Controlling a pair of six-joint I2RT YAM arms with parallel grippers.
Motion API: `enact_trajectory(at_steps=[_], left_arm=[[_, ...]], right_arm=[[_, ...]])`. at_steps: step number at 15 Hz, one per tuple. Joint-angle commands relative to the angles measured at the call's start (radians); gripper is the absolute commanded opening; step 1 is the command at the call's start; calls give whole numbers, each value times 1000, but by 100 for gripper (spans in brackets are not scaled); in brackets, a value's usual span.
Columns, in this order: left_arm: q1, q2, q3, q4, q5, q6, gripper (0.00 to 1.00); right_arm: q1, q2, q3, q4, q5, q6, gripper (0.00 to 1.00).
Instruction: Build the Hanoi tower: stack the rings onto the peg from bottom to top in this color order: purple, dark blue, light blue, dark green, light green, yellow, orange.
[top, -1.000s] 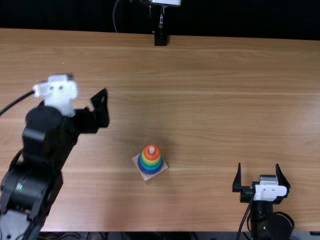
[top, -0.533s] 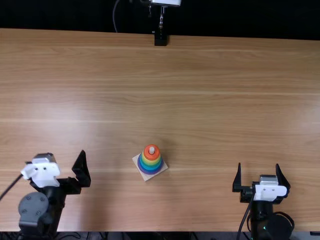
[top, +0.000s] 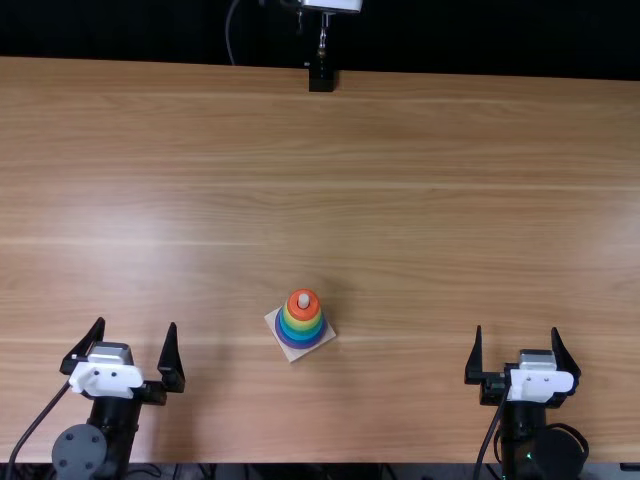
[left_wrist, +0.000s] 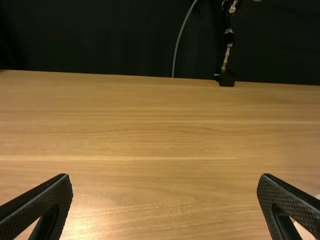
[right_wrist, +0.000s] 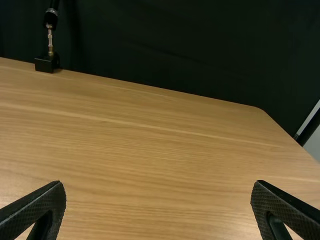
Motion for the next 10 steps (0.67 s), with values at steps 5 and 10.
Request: enact_trajectory(at_steps=[5,10], left_arm=[[12,-12,-38,-2,17,22,100],[12,-12,-38,-2,17,22,100]], right_arm=[[-10,-12,-18,-9,11,-3,100],[-10,-12,-17,-9,11,-3,100]])
